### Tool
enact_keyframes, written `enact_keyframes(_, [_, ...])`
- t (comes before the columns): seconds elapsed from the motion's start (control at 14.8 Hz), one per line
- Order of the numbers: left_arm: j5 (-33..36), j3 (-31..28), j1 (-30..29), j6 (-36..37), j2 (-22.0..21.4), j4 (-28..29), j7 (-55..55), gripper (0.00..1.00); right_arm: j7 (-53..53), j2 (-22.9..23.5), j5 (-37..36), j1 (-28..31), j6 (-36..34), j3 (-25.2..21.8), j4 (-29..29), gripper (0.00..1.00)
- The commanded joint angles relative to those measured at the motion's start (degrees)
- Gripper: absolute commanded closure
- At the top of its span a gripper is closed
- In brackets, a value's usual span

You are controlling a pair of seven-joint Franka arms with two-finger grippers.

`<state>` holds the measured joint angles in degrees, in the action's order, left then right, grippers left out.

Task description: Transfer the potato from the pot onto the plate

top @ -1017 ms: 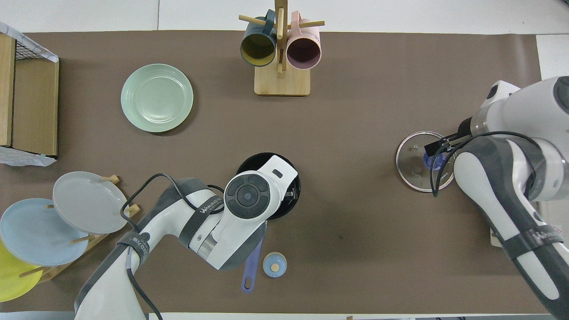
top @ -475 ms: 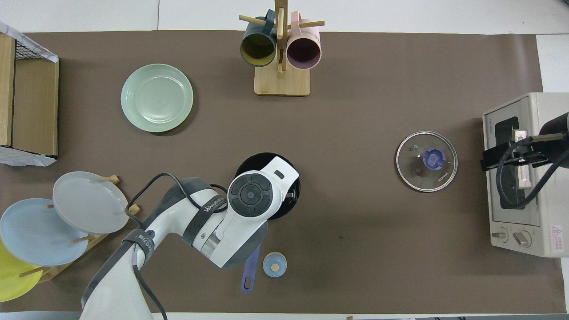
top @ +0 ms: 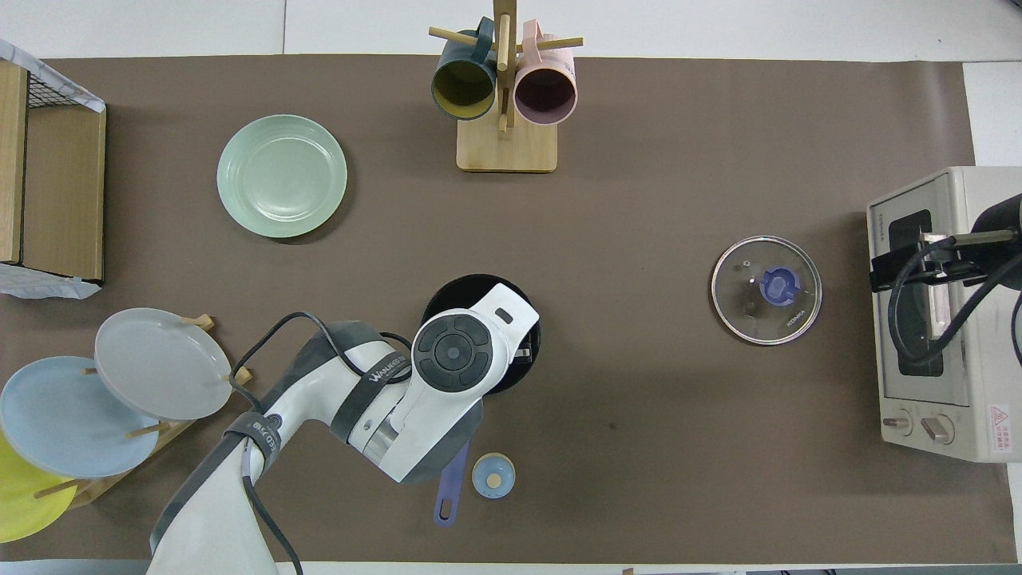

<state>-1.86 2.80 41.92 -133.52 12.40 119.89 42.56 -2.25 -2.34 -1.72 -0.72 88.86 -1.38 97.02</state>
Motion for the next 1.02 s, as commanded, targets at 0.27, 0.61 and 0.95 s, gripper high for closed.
enact_keyframes(0.27, [-0.6,-0.86,-0.61,3.95,-0.27,-1.84,-0.81,1.0,0.58,2.96,-0.65,0.63,-1.67,-0.91,-3.86,0.0])
enact_keyframes(0.61, [-0.69,-0.95,-2.37,12.13,-4.3,-5.8,-0.99,1.0,1.02,2.43,-0.65,0.63,-1.84,-0.91,-3.42,0.0])
enact_keyframes(0.95, [-3.06,-1.39,-10.09,30.04,-4.84,-21.15,-2.64,1.0,1.2,1.99,-0.65,0.63,-1.49,-0.82,-3.51,0.0])
